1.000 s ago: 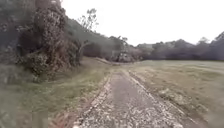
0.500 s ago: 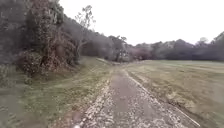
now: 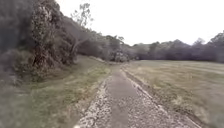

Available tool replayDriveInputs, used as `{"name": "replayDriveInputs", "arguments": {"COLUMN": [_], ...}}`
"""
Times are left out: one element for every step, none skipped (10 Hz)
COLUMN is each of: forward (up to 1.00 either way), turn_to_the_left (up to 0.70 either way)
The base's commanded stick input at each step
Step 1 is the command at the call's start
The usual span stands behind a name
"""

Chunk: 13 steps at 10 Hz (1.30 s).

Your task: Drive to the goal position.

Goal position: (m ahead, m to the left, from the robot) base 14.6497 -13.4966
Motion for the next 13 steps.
{"name": "replayDriveInputs", "arguments": {"forward": [0.6,0.6,0.6,0.6,0.6,0.6,0.6,0.6,0.6,0.6,0.6,0.6,0.6], "turn_to_the_left": [-0.06,0.0,0.0,0.0,0.0,0.0,0.0,0.0,0.0,0.0,0.0,0.0,0.0]}}
